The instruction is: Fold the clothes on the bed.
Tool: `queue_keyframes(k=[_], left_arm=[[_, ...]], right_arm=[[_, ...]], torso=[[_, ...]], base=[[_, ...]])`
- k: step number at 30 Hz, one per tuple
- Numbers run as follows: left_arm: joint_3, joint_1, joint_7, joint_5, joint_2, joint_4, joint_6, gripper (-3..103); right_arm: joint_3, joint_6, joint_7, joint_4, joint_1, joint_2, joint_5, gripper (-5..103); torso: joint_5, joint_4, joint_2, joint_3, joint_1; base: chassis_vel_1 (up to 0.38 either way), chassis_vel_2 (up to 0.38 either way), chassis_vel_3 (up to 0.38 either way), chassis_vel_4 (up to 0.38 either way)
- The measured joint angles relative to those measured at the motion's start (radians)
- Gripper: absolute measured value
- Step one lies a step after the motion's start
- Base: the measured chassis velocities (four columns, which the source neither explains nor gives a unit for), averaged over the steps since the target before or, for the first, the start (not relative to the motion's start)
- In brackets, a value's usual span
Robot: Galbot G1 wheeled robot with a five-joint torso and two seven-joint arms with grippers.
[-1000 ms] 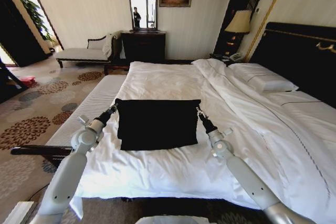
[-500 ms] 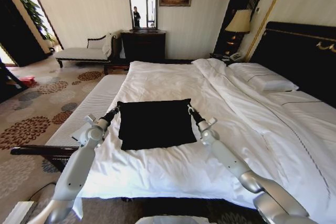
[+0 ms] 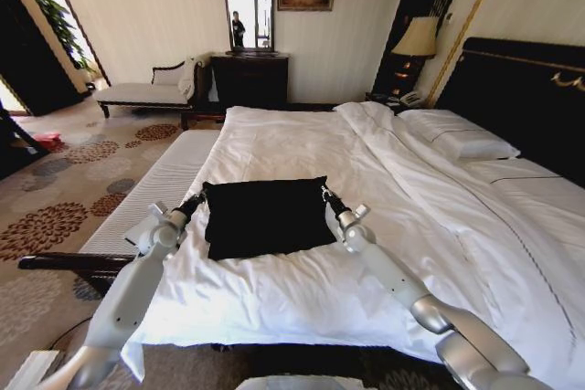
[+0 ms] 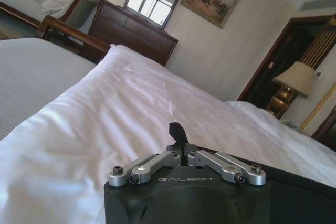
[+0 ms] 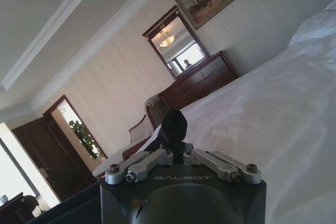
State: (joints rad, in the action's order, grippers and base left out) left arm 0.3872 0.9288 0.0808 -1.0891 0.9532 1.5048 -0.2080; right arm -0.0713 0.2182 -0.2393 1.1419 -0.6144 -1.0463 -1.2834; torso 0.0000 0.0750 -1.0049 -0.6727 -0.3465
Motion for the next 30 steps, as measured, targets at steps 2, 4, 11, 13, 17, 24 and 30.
queue_keyframes(k=[2,4,11,13,17,24,30], left_arm=[[0.005,0.045,0.003,0.004,-0.015,0.021,0.007,1],[0.013,0.08,0.006,0.011,-0.024,0.038,0.013,1],[0.03,0.149,0.012,0.043,-0.021,0.079,0.027,1],[0.03,0.155,0.012,0.049,-0.014,0.087,0.027,1],[0.029,0.166,0.012,0.067,-0.009,0.092,0.027,1],[0.03,0.198,0.0,0.089,0.012,0.103,0.028,1],[0.034,0.229,-0.024,0.104,0.019,0.13,0.031,4]], right_arm=[[-0.003,-0.001,0.012,0.034,-0.035,0.024,0.012,3],[-0.004,-0.002,0.02,0.062,-0.063,0.039,0.017,3],[0.006,-0.006,0.037,0.119,-0.13,0.051,0.04,3],[0.013,-0.006,0.043,0.113,-0.13,0.045,0.042,3],[0.017,-0.009,0.049,0.115,-0.137,0.045,0.043,3],[0.021,-0.011,0.051,0.115,-0.178,0.048,0.063,3],[0.031,-0.009,0.051,0.114,-0.203,0.039,0.095,9]], torso=[[-0.0001,0.0003,0.0,0.0,0.0],[0.0,0.0005,0.0,0.0,0.0],[0.0,0.0002,0.0,0.0,0.0],[0.0001,0.0003,0.0,0.0,0.0],[0.0001,0.0002,0.0,0.0,0.0],[0.0,0.0003,0.0,0.0,0.0],[0.0,0.0004,0.0,0.0,0.0]], base=[[0.0,0.0,0.0,0.0],[0.0,0.0,0.0,0.0],[0.0,0.0,0.0,0.0],[0.0,0.0,0.0,0.0],[0.0,0.0,0.0,0.0],[0.0,0.0,0.0,0.0],[0.0,0.0,0.0,0.0]])
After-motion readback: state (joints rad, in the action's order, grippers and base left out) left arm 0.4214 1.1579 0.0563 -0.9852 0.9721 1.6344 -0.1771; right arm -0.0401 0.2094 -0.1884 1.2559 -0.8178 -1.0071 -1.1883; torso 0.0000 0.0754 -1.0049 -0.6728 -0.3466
